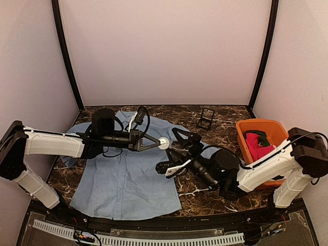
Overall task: Pin the brooch onto the clothing
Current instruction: Pass from the right arm to the left, then pass from the left arm to the right
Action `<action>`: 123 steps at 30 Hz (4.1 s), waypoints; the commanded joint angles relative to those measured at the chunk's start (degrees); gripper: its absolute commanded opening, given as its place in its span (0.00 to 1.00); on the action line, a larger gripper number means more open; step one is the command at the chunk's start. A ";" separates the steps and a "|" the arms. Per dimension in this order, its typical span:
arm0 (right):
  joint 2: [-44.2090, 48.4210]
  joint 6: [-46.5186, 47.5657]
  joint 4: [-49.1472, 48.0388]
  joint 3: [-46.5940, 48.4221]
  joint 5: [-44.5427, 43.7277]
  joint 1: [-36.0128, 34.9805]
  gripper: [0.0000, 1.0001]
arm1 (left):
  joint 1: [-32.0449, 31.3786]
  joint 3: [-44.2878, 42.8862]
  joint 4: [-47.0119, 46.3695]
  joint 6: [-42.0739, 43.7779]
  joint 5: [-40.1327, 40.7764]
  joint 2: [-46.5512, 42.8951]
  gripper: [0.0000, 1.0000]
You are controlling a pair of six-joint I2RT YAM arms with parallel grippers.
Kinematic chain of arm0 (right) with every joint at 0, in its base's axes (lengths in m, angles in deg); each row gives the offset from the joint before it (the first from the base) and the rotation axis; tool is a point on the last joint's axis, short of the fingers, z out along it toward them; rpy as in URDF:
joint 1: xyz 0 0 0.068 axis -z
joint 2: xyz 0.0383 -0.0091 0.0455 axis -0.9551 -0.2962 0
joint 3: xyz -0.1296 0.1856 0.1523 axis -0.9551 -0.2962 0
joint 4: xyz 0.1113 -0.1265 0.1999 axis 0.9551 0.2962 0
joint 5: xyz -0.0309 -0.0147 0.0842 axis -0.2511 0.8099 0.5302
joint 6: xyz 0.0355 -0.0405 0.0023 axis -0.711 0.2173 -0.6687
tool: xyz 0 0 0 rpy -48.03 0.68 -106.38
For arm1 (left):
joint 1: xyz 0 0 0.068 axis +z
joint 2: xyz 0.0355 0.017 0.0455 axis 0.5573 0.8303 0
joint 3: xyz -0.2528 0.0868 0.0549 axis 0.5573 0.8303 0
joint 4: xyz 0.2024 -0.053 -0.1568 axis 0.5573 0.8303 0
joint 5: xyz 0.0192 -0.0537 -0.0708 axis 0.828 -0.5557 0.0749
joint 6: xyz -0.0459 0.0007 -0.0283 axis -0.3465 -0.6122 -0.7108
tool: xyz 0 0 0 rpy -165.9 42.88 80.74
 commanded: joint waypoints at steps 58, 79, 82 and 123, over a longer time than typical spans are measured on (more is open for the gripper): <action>-11.17 -89.80 93.75 49.33 89.09 23.52 0.36 | -0.27 -18.52 60.68 44.63 -6.83 -6.22 0.01; -10.80 -87.12 92.59 47.83 93.16 22.34 0.29 | -0.23 -17.16 58.99 44.09 -6.89 -6.08 0.01; -10.07 -88.12 89.88 46.30 94.35 22.39 0.29 | -0.19 -16.61 57.75 42.08 -6.66 -6.64 0.01; -8.17 -92.87 80.15 40.95 92.63 23.09 0.21 | 0.43 -14.42 53.27 38.82 -7.01 -8.22 0.01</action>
